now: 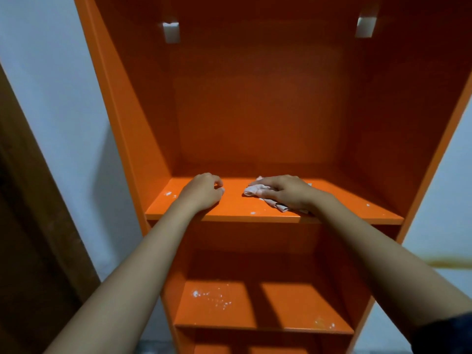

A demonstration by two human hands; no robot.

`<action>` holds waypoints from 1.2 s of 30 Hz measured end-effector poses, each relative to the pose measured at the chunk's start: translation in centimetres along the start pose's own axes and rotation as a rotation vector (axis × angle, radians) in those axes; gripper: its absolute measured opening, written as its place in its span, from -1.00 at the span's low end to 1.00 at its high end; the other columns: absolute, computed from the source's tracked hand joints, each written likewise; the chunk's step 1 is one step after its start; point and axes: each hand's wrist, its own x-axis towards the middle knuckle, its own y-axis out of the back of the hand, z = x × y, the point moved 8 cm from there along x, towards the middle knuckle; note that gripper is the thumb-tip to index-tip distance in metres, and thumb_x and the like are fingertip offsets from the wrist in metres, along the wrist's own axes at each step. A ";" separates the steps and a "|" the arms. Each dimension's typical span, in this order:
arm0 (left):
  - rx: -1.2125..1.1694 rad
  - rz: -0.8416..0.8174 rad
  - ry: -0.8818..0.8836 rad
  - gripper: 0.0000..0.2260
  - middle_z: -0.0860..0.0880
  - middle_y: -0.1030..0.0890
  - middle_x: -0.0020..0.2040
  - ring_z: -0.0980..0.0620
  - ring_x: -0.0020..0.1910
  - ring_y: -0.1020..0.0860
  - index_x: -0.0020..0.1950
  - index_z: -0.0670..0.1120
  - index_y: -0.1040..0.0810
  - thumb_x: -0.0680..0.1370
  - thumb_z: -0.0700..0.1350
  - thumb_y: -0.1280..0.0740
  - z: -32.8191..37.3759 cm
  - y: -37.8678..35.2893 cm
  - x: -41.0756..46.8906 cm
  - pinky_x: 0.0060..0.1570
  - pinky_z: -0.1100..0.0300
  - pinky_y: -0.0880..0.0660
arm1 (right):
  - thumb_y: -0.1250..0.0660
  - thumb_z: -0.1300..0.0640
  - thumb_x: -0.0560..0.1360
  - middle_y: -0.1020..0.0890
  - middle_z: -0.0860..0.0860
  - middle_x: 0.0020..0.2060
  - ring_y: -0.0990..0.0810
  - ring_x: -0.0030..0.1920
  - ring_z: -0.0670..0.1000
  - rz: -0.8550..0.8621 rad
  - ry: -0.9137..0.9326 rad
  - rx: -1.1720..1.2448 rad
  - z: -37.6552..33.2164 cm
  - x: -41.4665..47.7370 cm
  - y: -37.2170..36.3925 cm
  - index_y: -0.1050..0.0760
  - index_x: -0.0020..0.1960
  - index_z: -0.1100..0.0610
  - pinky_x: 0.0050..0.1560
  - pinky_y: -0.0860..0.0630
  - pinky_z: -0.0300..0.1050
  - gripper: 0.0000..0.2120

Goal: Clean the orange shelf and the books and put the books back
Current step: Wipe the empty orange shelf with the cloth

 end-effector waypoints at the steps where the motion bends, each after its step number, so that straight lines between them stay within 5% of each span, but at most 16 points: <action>1: -0.008 0.003 0.007 -0.74 -0.11 -0.50 0.30 -0.12 0.29 -0.42 0.21 -0.09 -0.55 0.57 -0.05 -0.26 0.0 -0.1 -0.1 0.26 0.03 -0.37 | -0.15 -0.12 0.57 -0.64 -0.02 0.05 -0.55 0.03 -0.02 0.005 0.031 -0.013 -0.8 -0.6 0.0 -0.42 0.32 -0.17 -0.01 -0.39 -0.09 -0.67; 6: -0.048 0.008 0.033 -0.75 -0.17 -0.53 0.28 -0.15 0.27 -0.44 0.21 -0.14 -0.56 0.57 -0.10 -0.26 0.5 0.0 -0.7 0.20 0.08 -0.38 | -0.22 -0.02 0.58 -0.47 -0.15 -0.47 -0.44 -0.38 -0.21 0.140 0.146 -0.033 -4.0 -4.0 0.5 -0.52 0.22 -0.05 -0.29 -0.29 -0.13 -0.75; 10: -0.054 0.006 0.044 -0.76 -0.21 -0.54 0.23 -0.19 0.21 -0.47 0.19 -0.20 -0.56 0.58 -0.15 -0.23 1.5 0.0 -1.2 0.12 0.05 -0.41 | -0.26 0.02 0.56 -0.59 -0.11 -0.39 -0.54 -0.32 -0.15 0.213 0.170 0.041 -4.7 -7.3 0.8 -0.56 0.15 -0.01 -0.24 -0.42 -0.10 -0.80; 13: -0.054 0.035 0.034 -0.77 -0.23 -0.56 0.19 -0.20 0.18 -0.48 0.14 -0.22 -0.58 0.57 -0.16 -0.25 2.3 -0.1 -1.2 0.08 0.05 -0.42 | -0.29 0.10 0.55 -0.62 -0.13 -0.31 -0.54 -0.31 -0.24 0.200 0.164 0.223 -4.4 -9.1 1.5 -0.58 0.12 0.08 -0.30 -0.37 -0.33 -0.82; 17: -0.071 0.008 0.002 -0.75 -0.19 -0.54 0.25 -0.18 0.24 -0.45 0.19 -0.19 -0.57 0.57 -0.14 -0.24 3.9 -0.9 -0.2 0.15 0.07 -0.39 | -0.27 0.09 0.56 -0.66 0.00 0.01 -0.62 0.02 -0.01 0.301 0.133 0.373 -2.0 -10.4 5.2 -0.55 0.17 0.09 -0.02 -0.54 -0.09 -0.78; 21: -0.114 -0.018 -0.025 -0.72 -0.17 -0.51 0.30 -0.16 0.29 -0.43 0.24 -0.17 -0.54 0.58 -0.11 -0.25 5.8 -2.3 1.5 0.21 0.08 -0.36 | -0.24 0.10 0.57 -0.60 -0.05 0.14 -0.54 0.16 -0.14 0.509 0.060 0.283 2.7 -10.3 9.3 -0.51 0.25 0.05 0.16 -0.52 -0.12 -0.73; 23: -0.135 -0.029 -0.034 -0.72 -0.17 -0.50 0.31 -0.16 0.30 -0.42 0.26 -0.16 -0.53 0.58 -0.10 -0.26 6.4 -3.0 2.3 0.23 0.07 -0.35 | -0.22 0.09 0.58 -0.60 -0.05 0.13 -0.55 0.13 -0.09 0.544 -0.044 0.163 5.3 -10.0 9.9 -0.49 0.26 0.00 0.12 -0.52 -0.03 -0.73; 27: -0.150 -0.017 -0.066 -0.72 -0.15 -0.48 0.31 -0.16 0.32 -0.40 0.25 -0.12 -0.53 0.58 -0.08 -0.25 6.9 -4.2 3.5 0.26 0.08 -0.32 | -0.15 0.02 0.61 -0.61 -0.03 -0.15 -0.56 -0.31 -0.08 0.472 -0.232 0.084 9.0 -9.9 8.2 -0.47 0.24 0.02 -0.32 -0.47 -0.15 -0.74; 36: -0.178 -0.010 -0.143 -0.71 -0.10 -0.46 0.30 -0.11 0.30 -0.40 0.27 -0.08 -0.50 0.61 -0.02 -0.19 6.2 -4.8 2.9 0.28 0.02 -0.34 | -0.02 0.03 0.64 -0.59 0.09 -0.06 -0.53 -0.15 0.05 0.464 -0.457 -0.062 11.1 -10.4 6.8 -0.45 0.15 0.12 -0.23 -0.41 -0.06 -0.72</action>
